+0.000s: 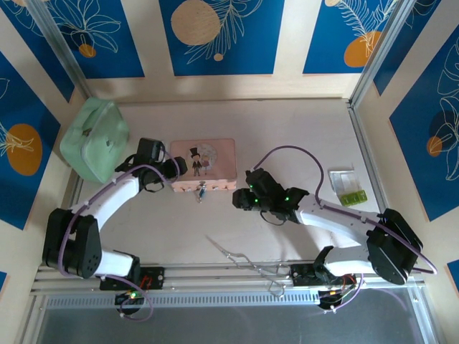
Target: Unlock the padlock with the key
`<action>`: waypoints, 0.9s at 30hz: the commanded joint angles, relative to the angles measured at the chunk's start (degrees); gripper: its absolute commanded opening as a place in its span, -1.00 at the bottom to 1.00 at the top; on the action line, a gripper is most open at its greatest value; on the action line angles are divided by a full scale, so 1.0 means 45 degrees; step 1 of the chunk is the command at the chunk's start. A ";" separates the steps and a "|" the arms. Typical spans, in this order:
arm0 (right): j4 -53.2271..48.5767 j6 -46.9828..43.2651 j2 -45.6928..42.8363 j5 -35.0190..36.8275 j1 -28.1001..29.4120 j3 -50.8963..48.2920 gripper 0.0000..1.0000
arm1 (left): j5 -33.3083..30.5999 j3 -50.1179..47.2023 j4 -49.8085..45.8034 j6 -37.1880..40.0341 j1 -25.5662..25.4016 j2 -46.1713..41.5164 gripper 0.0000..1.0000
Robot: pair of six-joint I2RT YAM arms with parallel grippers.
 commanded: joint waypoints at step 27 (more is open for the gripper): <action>0.0253 -0.0619 0.3964 -0.0990 -0.0104 0.2823 -0.78 | 0.2209 0.0365 0.2933 -0.1414 -0.1217 0.2654 -0.01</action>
